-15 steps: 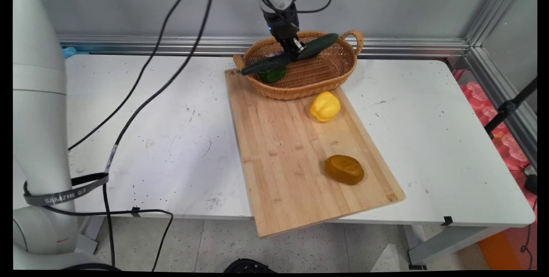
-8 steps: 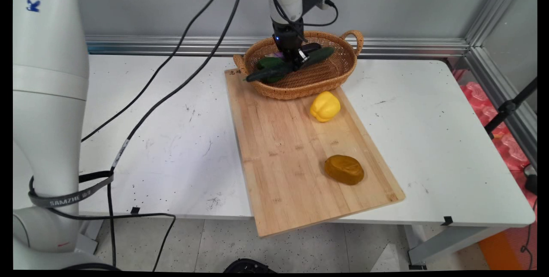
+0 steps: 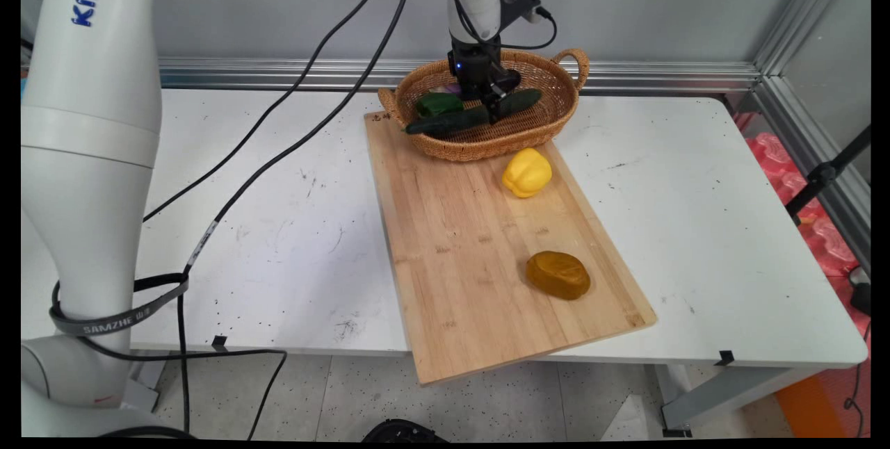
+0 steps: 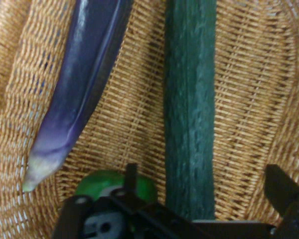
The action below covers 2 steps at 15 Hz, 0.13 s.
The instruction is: Place the picked object in the vegetable basket
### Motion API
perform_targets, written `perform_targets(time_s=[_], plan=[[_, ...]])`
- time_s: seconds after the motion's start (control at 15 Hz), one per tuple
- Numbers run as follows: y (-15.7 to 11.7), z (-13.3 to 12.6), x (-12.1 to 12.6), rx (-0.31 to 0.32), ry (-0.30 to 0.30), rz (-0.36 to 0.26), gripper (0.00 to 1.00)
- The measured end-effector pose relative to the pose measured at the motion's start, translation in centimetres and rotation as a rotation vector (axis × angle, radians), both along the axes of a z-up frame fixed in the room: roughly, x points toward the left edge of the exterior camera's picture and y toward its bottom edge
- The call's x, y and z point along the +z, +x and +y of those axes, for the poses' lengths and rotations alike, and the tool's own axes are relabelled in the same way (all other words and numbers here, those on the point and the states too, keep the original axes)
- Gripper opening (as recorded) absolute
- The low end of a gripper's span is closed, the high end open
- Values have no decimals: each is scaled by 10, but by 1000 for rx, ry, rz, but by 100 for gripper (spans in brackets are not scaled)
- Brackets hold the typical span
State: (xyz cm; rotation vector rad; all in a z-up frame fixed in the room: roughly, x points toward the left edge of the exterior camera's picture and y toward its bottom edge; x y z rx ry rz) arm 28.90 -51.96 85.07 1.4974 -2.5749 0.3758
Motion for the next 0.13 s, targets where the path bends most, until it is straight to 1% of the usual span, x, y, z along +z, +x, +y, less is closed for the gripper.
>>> perform_targets(time_s=[0.13], plan=[[-1,2,6,-12,-9,7,100]])
